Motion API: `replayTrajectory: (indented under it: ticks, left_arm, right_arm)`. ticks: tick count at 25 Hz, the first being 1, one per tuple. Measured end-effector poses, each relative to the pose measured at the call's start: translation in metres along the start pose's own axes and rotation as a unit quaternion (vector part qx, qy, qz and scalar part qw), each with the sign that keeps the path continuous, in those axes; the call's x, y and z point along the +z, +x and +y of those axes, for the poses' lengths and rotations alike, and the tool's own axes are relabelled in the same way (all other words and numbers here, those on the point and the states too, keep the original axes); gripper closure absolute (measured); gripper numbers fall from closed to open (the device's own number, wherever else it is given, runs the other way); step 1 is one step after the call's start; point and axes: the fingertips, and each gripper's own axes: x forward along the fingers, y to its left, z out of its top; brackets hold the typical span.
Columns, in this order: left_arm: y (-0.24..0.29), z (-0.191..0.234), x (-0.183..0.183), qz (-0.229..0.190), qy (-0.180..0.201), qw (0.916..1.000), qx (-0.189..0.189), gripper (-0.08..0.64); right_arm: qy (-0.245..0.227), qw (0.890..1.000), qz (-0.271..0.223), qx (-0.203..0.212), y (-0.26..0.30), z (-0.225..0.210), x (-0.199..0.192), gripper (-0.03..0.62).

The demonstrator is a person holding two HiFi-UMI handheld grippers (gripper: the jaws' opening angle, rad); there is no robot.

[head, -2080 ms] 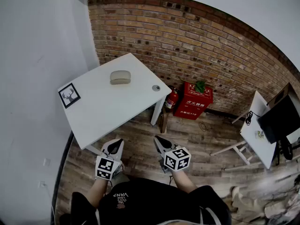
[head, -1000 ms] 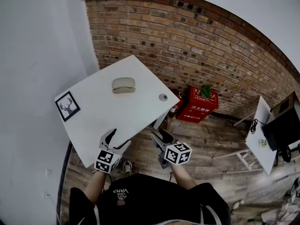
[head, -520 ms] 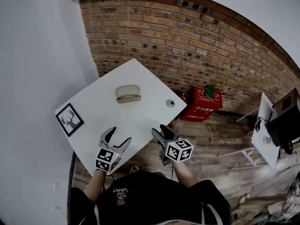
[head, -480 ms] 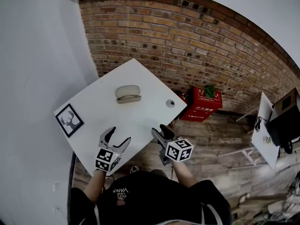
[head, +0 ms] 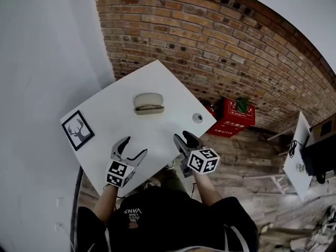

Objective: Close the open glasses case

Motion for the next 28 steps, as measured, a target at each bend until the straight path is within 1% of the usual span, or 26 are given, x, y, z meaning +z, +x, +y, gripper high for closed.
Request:
replayTrajectory:
  ticks: [3,6,12,22,25,28]
  left_arm:
    - [0.010,0.014,0.001,-0.004,-0.010,0.9997,0.023,0.212]
    - [0.024,0.027,0.002,0.001,-0.024,0.9987,0.045,0.212]
    - [0.060,0.057,0.006,0.020,-0.027,0.9957,0.086,0.212]
    - [0.115,0.090,0.001,0.039,-0.034,0.9887,0.141,0.212]
    - [0.127,0.098,-0.002,0.042,-0.038,0.9859,0.157,0.212]
    - [0.140,0.104,-0.005,0.046,-0.035,0.9847,0.164,0.216]
  right_arm:
    - [-0.005,1.000,0.014,0.016,0.024,-0.012,0.008,0.405]
    - [-0.011,0.999,0.033,0.033,0.047,-0.027,0.018,0.408]
    - [-0.018,0.995,0.070,0.065,0.101,-0.056,0.034,0.413]
    - [-0.053,0.984,0.116,0.121,0.182,-0.091,0.053,0.422]
    - [-0.071,0.980,0.131,0.129,0.207,-0.099,0.056,0.425]
    - [-0.085,0.977,0.143,0.133,0.233,-0.104,0.056,0.428]
